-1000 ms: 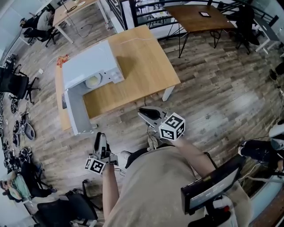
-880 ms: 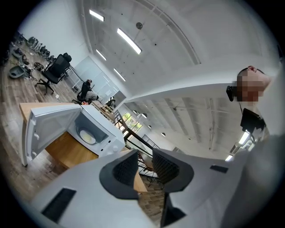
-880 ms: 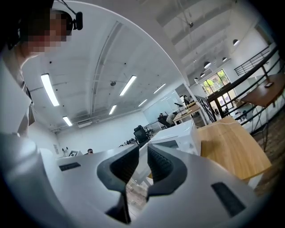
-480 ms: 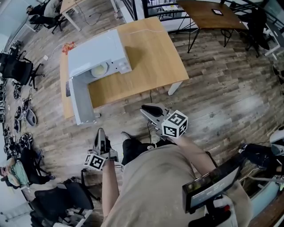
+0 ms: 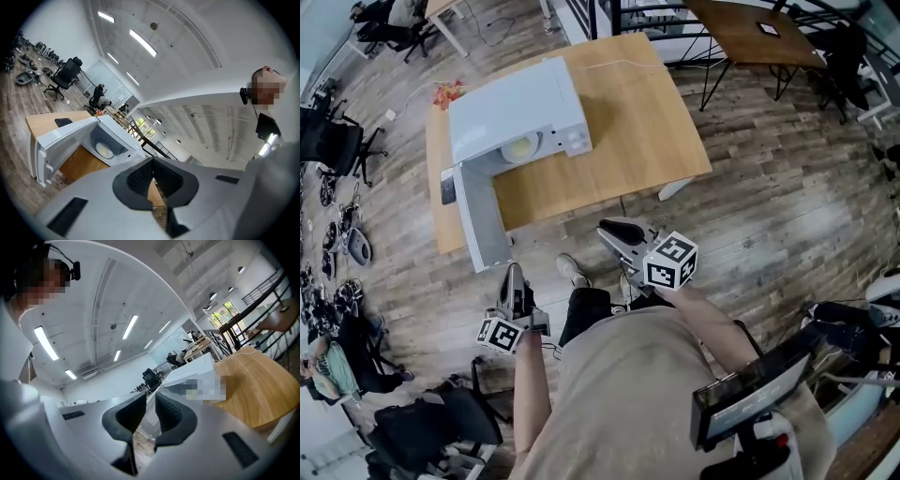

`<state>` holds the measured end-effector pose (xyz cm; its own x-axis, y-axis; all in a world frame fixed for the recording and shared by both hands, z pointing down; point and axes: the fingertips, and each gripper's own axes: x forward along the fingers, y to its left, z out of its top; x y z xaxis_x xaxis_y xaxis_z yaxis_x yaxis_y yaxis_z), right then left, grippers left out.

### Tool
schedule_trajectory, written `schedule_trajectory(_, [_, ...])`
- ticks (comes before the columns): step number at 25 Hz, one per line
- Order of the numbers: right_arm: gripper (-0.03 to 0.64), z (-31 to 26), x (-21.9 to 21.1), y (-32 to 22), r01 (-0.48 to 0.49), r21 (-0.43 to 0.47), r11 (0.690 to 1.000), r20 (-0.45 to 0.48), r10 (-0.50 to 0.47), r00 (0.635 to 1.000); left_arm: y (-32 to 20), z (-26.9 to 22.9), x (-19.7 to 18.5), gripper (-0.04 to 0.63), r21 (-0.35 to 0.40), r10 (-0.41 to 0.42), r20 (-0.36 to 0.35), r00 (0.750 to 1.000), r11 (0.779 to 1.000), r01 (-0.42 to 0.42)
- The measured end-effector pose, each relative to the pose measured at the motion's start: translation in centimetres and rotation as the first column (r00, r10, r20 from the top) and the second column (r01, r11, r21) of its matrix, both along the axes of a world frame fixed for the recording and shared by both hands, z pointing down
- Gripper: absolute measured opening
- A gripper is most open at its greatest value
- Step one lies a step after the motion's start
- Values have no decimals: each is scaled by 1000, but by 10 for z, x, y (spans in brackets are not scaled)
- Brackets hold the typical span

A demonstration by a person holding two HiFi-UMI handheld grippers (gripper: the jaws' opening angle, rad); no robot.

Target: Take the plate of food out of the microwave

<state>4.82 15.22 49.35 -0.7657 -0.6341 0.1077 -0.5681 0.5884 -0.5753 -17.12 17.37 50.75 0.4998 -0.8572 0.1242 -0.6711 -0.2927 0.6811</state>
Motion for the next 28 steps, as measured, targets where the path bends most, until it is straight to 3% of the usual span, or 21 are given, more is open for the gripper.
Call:
schedule_trajectory(13, [43,-5,-107,-116,-37,-64,997,5,38,999,-124,-8,-57,5,20,135,-5,991,991,-135])
schedule_trajectory(20, [43,2,-148,-155,-97,-114,989,-17,96,995,-154,-3,-80,5,12,188,-72,980,982,-187])
schedule_trajectory(28, [43,5,-166,-165,-139,-115,984,-88,129,988,-170,8,-72,5,40,243,-132,961,970,-240])
